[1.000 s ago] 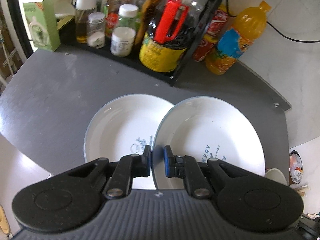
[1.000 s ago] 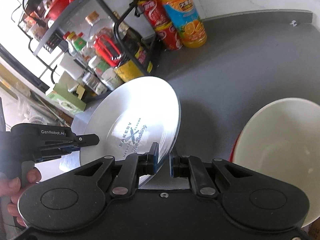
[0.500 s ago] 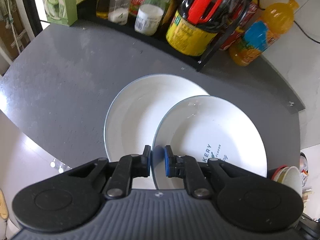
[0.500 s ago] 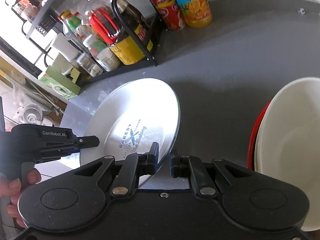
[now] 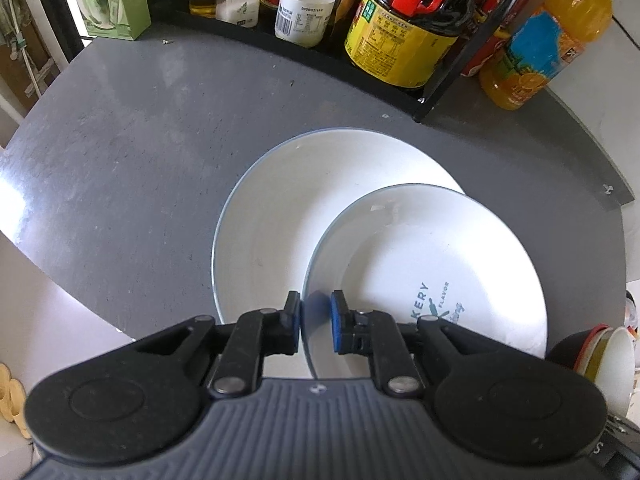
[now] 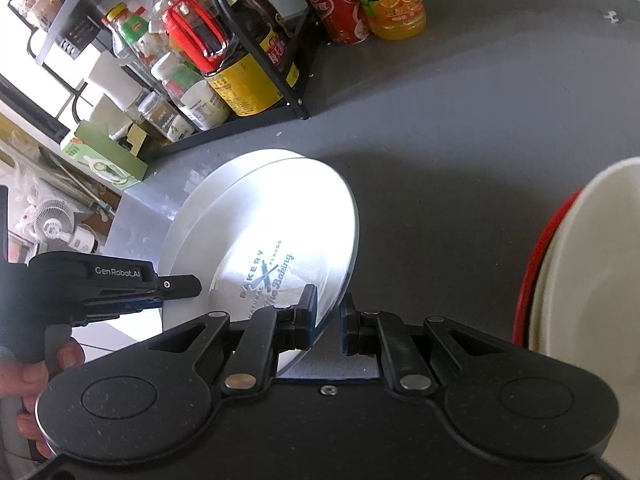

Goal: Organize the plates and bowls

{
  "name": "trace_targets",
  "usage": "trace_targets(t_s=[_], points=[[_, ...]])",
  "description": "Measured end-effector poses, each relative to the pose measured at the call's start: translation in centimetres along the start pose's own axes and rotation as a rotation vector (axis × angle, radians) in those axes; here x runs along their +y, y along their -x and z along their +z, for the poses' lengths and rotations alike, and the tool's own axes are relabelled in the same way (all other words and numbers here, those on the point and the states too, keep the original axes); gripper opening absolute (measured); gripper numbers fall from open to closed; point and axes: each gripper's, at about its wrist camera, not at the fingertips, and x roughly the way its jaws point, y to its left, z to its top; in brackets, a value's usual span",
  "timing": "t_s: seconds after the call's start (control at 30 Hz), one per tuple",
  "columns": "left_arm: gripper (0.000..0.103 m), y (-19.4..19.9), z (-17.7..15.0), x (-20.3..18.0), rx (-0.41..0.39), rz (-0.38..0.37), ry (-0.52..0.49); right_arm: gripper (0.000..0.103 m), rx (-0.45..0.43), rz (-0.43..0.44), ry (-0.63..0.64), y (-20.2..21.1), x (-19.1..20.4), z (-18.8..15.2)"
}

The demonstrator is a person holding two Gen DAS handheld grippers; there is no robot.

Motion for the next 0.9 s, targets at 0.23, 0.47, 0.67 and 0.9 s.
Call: trace_targets(t_s=[0.23, 0.47, 0.67, 0.9], points=[[0.014, -0.9, 0.4, 0.7, 0.020, 0.019, 0.002, 0.011, 0.019, -0.006, 0.007, -0.9, 0.5, 0.2], [0.015, -1.8, 0.5, 1.2, 0.027, 0.037, -0.007, 0.011, 0.035, -0.036, 0.030, -1.8, 1.2, 0.7], [0.015, -2.1, 1.1, 0.8, 0.021, 0.039, -0.045, 0.013, 0.044, -0.056, 0.008, -2.4, 1.3, 0.7], [0.016, -2.5, 1.2, 0.5, 0.010, 0.080, -0.086, 0.014, 0.007, -0.033, -0.040, -1.4, 0.7, 1.3]])
